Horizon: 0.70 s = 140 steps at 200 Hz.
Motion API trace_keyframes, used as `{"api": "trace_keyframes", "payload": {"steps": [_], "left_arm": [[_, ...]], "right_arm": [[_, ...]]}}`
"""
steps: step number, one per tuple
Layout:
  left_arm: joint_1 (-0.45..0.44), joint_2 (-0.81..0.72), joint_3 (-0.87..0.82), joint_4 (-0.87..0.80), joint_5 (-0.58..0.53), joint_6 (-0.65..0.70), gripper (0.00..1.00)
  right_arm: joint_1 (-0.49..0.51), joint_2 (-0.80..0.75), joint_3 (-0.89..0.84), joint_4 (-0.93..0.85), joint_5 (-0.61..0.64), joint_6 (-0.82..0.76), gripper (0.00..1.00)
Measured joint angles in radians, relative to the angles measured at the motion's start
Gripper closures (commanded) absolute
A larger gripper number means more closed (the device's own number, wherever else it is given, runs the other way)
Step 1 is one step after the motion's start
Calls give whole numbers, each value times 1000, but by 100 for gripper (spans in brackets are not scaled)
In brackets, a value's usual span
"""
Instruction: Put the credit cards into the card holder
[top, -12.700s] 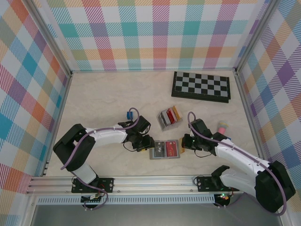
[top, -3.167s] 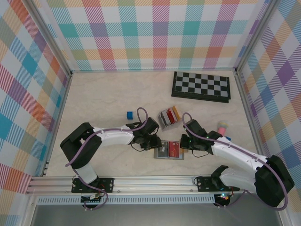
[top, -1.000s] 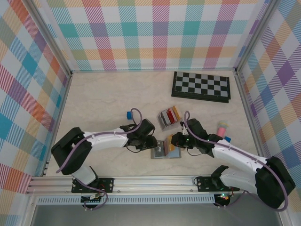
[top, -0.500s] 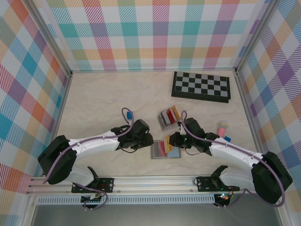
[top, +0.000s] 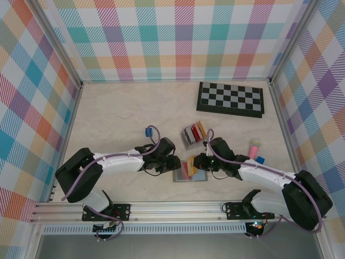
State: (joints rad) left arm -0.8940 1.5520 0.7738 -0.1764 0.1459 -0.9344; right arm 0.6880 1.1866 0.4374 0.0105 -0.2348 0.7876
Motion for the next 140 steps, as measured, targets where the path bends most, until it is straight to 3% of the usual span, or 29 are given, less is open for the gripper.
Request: {"api": "trace_keyframes", "payload": {"steps": [140], "left_arm": [[0,44,-7,18,22,-6,61]], "right_arm": [[23,150,-63,254,-59,-13,92]]}}
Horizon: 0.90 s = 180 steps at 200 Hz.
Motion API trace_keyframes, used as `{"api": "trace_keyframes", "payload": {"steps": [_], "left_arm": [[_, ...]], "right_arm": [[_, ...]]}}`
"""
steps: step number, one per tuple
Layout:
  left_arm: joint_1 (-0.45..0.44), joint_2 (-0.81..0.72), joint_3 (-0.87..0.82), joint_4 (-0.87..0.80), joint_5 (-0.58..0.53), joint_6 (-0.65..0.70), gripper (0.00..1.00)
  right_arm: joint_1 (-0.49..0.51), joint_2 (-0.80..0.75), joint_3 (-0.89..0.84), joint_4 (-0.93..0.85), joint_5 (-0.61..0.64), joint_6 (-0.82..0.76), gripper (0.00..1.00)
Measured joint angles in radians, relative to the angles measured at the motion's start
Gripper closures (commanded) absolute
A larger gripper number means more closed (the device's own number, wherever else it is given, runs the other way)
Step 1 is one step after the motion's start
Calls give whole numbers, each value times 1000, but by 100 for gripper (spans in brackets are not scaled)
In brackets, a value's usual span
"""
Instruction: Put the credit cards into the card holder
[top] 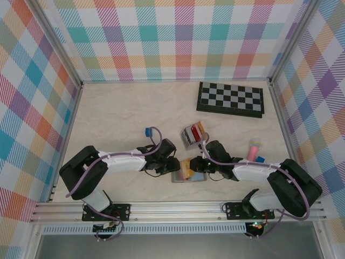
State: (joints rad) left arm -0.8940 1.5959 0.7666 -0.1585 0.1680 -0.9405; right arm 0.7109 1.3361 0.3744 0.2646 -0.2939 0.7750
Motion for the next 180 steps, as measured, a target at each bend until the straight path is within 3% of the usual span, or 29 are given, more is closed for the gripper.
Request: {"api": "trace_keyframes", "payload": {"steps": [180], "left_arm": [[0,-21,-32,37,-13,-51,61]], "right_arm": [[70,75,78,-46,69,79,91]]}}
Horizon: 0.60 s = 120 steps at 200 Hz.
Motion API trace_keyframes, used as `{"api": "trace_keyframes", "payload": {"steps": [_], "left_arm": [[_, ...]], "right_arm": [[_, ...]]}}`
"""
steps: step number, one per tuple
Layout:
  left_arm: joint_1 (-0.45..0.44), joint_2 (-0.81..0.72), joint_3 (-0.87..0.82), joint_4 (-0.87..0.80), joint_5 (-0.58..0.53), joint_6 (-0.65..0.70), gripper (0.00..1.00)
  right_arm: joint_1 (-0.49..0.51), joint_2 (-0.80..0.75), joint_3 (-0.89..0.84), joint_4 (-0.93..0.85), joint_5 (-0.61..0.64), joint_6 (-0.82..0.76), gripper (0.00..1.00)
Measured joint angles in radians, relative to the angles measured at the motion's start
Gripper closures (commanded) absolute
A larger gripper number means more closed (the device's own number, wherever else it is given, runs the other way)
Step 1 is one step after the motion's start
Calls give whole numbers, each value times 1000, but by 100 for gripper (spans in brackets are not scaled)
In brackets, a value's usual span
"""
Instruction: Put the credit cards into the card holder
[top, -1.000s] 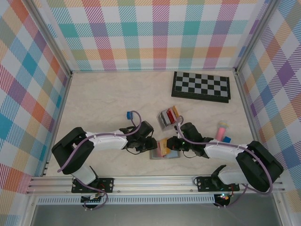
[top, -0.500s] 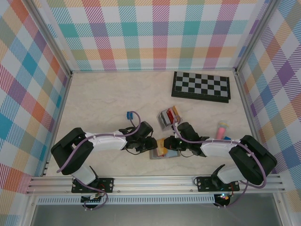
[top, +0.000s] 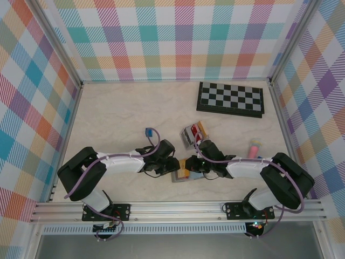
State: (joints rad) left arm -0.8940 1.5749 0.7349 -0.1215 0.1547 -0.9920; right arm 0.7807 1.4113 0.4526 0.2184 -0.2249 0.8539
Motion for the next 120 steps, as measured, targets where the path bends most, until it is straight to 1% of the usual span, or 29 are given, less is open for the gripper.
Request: {"api": "trace_keyframes", "payload": {"steps": [40,59,78,120], "left_arm": [[0,-4,-7,1,-10,-15,67],[0,-4,-9,1,-12,-15,68],[0,-4,-11,2,-13,-16,69],[0,-4,-13,5,-14,-36,69]], "right_arm": [[-5,-85,-6,-88,4,-21,91],[-16,-108,-24,-108,-5,-32,91],[-22,-110,-37,-98,-23,-31,91],[-15,-73,-68,-11,-45,7,91]]}}
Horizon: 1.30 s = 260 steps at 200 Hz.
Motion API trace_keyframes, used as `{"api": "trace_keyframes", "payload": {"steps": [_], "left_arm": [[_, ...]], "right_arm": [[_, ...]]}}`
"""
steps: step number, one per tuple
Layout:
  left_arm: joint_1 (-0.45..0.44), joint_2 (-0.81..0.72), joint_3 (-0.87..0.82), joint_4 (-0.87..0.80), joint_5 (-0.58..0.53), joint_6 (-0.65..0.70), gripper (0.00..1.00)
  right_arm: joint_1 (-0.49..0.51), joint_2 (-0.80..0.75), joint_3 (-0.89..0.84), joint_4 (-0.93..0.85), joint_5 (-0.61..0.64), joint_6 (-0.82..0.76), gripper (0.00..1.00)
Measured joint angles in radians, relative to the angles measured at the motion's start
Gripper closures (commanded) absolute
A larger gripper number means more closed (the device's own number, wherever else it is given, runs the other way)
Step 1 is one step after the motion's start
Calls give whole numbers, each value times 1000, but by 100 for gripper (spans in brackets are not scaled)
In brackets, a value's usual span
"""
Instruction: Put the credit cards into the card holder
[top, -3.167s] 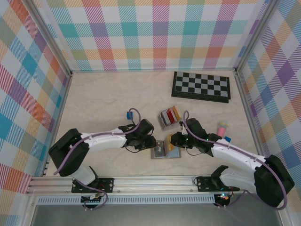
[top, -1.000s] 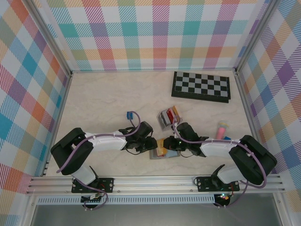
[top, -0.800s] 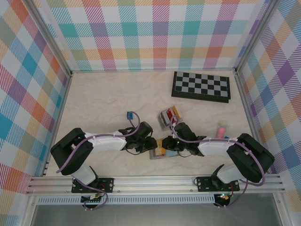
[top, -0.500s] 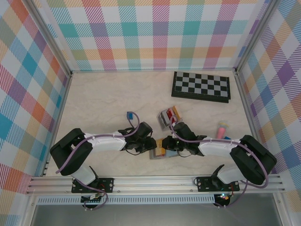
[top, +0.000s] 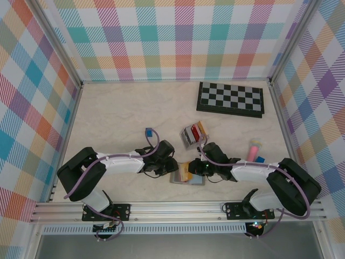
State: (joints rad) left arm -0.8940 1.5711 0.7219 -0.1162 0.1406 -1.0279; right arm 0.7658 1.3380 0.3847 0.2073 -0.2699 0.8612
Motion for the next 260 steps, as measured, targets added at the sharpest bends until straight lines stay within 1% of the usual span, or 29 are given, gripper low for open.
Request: {"api": "trace_keyframes", "payload": {"steps": [57,102,138,184,215,222,236,260], "left_arm": [[0,-9,-22,32,0,-34,69],[0,-23,-45,67,0,-54,67],[0,-32,-55,76,0,-58,66],[0,-45,-74,95,-5,-79,66],[0,-56,-86,101,-12,-95,66],[0,-57,-86,101,-14,-99,66],[0,-57,-86,101,-14,-103,67],[0,-58,-87,101,-15,-106,67]], "right_arm": [[15,-6,-22,41,9,46,90],[42,8,-25,63,35,84,89],[74,58,-20,115,65,153,88],[111,71,-14,132,122,253,87],[125,75,16,92,143,295,81],[126,75,31,63,147,296,79],[126,72,58,4,159,296,70],[126,35,80,-91,184,279,65]]}}
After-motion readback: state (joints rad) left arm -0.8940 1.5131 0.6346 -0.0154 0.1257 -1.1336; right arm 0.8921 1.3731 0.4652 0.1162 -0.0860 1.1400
